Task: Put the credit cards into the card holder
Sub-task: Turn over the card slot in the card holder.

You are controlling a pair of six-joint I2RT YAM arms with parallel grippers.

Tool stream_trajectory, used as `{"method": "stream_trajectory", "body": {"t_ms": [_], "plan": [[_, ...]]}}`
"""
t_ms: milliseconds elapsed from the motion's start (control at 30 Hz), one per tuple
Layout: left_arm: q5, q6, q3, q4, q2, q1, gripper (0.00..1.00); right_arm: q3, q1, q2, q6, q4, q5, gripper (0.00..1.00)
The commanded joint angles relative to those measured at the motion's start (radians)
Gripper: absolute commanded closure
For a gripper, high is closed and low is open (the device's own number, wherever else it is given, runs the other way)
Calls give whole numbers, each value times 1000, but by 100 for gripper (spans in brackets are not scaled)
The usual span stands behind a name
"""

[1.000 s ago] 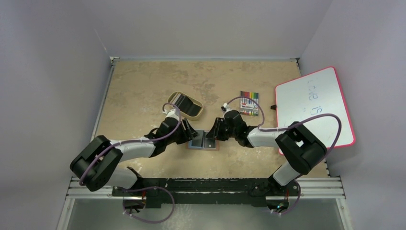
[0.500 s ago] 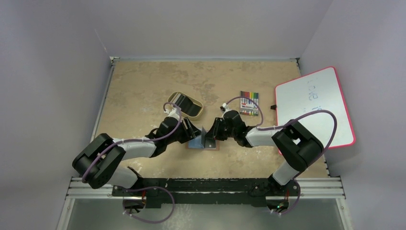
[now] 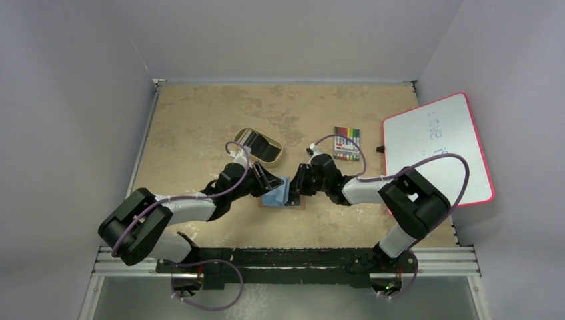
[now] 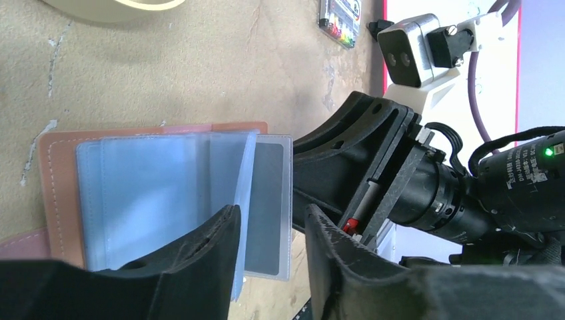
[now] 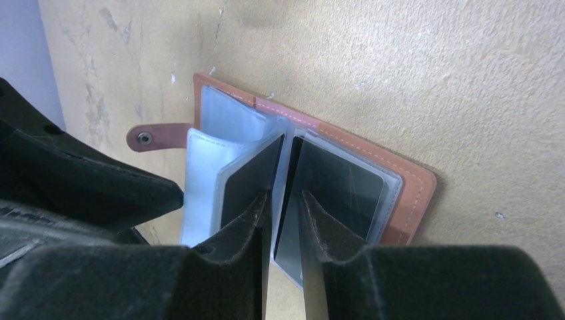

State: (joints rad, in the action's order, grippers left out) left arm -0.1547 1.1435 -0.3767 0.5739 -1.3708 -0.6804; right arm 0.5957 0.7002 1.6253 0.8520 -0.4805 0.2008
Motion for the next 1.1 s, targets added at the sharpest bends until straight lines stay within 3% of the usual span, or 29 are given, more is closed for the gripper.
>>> {"method": "stream_trajectory", "body": {"t_ms": [0, 100, 200, 367, 733, 900, 1067], "plan": [[-25, 19, 9, 109, -28, -1, 67, -20, 5, -39, -7, 38, -32, 76], [-22, 9, 7, 108, -43, -1, 83, -35, 5, -71, -6, 58, -45, 75], [-11, -16, -6, 66, -67, 0, 87, -41, 5, -105, -6, 90, -69, 73], [17, -56, -14, 0, -80, -5, 86, -40, 5, -128, -12, 114, -76, 72], [184, -173, -99, -361, 12, -7, 86, 10, 5, -313, -24, 312, -192, 63], [311, -208, -149, -519, 92, -6, 82, 44, 5, -337, -66, 302, -217, 63], [361, -225, -202, -569, 108, -4, 81, 68, 10, -307, -57, 271, -171, 64]]}}
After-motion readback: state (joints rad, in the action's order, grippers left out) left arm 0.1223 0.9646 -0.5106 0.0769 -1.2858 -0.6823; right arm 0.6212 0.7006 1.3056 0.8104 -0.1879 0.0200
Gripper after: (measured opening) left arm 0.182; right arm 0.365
